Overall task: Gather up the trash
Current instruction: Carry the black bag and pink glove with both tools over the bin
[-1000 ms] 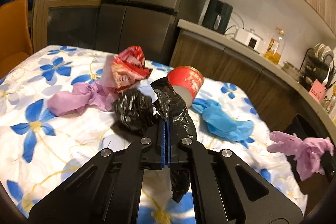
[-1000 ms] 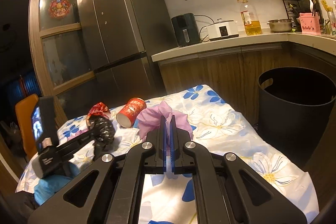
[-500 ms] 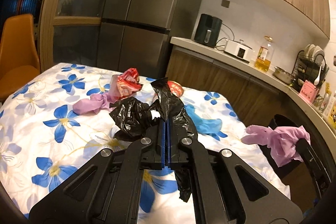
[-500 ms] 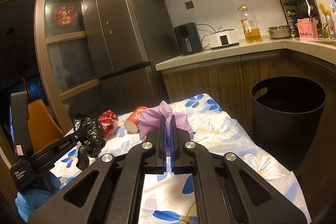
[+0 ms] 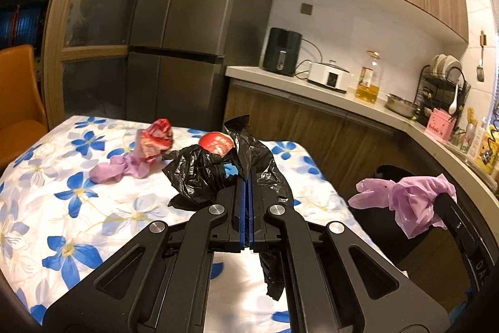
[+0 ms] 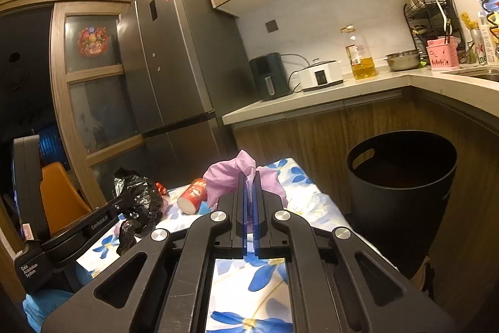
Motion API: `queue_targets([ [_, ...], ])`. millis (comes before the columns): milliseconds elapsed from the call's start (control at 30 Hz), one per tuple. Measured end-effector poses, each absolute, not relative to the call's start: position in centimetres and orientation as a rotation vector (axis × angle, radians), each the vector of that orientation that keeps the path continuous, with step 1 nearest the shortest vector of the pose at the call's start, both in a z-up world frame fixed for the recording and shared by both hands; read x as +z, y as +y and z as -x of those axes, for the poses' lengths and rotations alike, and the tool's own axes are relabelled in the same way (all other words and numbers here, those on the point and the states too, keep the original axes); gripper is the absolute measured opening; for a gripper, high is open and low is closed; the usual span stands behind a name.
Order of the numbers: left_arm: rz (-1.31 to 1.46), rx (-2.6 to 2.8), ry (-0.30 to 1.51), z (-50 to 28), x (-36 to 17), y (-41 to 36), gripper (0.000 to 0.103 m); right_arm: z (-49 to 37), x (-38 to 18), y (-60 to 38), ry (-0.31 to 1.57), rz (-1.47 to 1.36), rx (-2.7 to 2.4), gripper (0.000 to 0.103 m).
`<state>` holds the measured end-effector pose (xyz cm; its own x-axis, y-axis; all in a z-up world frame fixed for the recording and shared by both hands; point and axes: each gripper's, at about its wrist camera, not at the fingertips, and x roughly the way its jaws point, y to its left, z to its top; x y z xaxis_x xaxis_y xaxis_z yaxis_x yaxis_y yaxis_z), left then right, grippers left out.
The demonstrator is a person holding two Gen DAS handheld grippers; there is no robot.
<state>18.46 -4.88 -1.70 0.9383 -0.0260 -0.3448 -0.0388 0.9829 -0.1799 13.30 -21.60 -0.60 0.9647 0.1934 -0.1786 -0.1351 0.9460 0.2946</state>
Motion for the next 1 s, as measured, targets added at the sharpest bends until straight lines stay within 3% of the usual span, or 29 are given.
queue_targets([
  [1000, 0.058, -0.261, 0.299, -20.9, 0.3, -18.1, 0.0, -13.4, 1.0, -31.7, 0.101, -0.311, -0.057, 0.003],
])
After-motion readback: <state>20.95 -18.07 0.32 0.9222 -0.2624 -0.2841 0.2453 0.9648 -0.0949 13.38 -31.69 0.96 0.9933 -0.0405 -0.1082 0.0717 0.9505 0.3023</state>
